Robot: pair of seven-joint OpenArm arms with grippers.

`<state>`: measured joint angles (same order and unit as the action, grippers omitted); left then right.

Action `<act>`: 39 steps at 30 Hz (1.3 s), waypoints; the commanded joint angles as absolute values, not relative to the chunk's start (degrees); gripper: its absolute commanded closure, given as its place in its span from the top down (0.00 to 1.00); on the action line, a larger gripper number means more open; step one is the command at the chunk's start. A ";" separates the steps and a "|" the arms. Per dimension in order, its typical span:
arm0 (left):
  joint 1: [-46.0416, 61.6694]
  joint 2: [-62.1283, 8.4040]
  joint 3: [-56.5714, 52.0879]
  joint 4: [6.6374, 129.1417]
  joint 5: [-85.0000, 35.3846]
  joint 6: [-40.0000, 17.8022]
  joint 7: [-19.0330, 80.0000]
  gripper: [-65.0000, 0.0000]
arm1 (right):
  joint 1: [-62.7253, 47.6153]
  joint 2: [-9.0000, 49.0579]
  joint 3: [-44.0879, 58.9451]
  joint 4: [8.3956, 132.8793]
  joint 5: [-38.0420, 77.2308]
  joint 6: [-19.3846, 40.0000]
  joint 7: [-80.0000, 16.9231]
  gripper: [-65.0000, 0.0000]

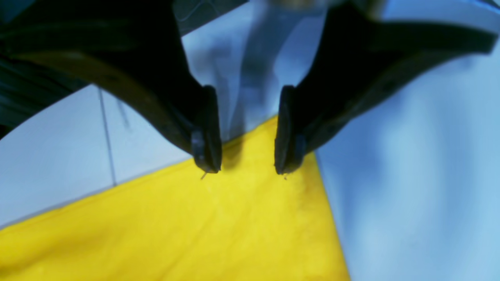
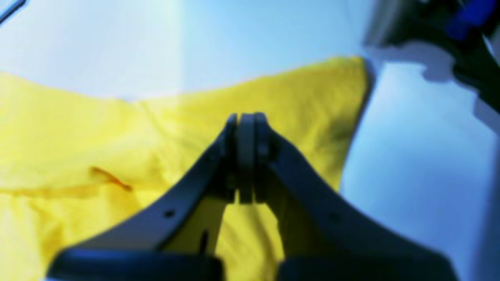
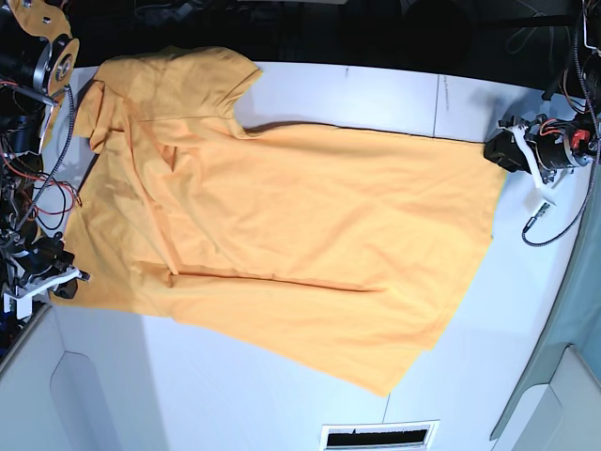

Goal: Layout the t-shirt on the table in an organized manner, then fold the t-shirt properly
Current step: 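Pull the shirt with both grippers to straighten it on the table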

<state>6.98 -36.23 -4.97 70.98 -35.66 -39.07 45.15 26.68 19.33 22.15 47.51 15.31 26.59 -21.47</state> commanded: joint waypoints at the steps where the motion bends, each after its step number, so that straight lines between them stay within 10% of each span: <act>1: 6.66 -37.82 -5.32 71.29 -34.26 -38.02 46.33 0.42 | 28.21 20.16 22.37 48.25 17.47 27.07 -22.76 0.00; 8: 6.37 -39.99 -5.32 71.29 -31.57 -34.70 45.84 0.42 | 21.82 19.99 22.37 48.38 33.82 29.47 -37.54 0.00; 30: 3.84 -43.64 -5.32 71.29 -32.58 -32.14 43.59 0.42 | 25.02 24.12 22.37 48.38 18.31 28.93 -21.26 0.00; 39: 4.34 -43.66 -5.32 71.29 -40.45 -35.99 44.91 0.42 | 18.61 24.27 23.46 53.95 36.51 30.52 -41.10 0.00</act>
